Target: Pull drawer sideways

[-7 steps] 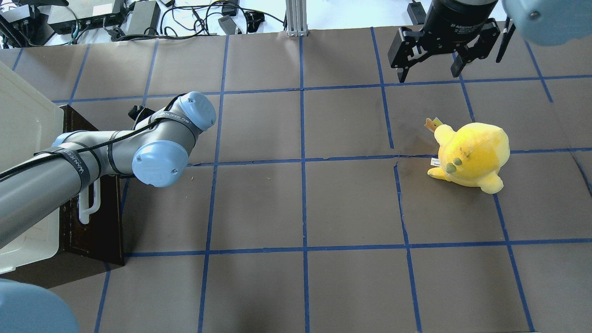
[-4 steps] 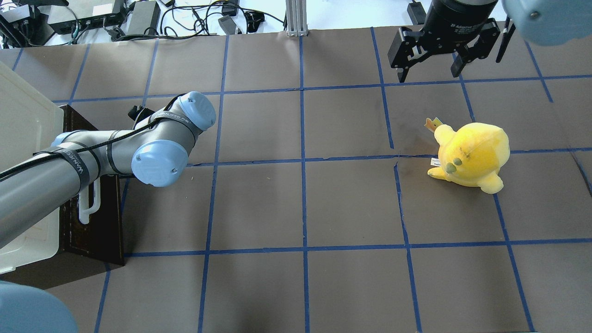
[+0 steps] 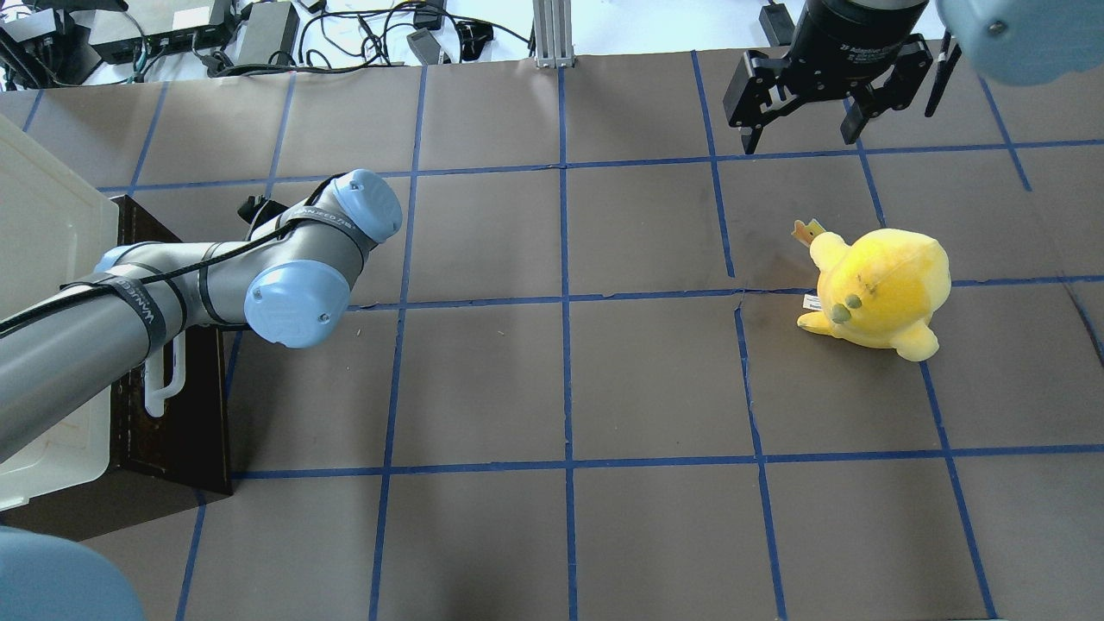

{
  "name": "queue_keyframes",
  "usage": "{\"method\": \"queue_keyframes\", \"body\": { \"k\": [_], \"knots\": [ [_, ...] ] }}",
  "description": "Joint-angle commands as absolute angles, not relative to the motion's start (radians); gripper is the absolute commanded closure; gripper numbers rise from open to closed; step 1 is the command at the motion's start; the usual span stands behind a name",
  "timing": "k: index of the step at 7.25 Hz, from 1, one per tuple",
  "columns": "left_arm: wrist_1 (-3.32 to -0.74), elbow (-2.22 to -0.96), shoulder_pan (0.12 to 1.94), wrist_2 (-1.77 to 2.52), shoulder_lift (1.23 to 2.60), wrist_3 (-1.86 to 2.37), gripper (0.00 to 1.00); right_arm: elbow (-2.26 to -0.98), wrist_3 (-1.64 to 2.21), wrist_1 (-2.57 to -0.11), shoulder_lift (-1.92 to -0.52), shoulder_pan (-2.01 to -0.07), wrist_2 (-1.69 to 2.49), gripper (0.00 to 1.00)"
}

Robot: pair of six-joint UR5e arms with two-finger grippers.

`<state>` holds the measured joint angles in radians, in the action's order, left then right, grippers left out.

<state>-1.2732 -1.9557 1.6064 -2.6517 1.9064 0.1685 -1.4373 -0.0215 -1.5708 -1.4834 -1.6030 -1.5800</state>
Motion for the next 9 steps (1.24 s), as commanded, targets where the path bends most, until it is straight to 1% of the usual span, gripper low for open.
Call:
{"method": "queue_keyframes", "body": {
  "k": [1,4,6,9],
  "knots": [
    [-1.273,-1.951,1.615,-2.649,1.916,0.172,0.76,-1.437,-0.021,-1.571,-1.483,-1.603,-1.580,0.00],
    [-1.269,-1.945,1.654,-2.648,1.911,0.172,0.76,-1.437,-0.021,-1.571,-1.483,-1.603,-1.580,0.00],
    [-1.273,-1.928,1.715,-2.628,1.908,0.173,0.76,-1.437,-0.021,-1.571,-1.483,-1.603,-1.580,0.00],
    [-1.285,-1.927,1.730,-2.626,1.908,0.175,0.76,-1.437,-0.021,-1.571,-1.483,-1.603,-1.580,0.00]
  ]
}}
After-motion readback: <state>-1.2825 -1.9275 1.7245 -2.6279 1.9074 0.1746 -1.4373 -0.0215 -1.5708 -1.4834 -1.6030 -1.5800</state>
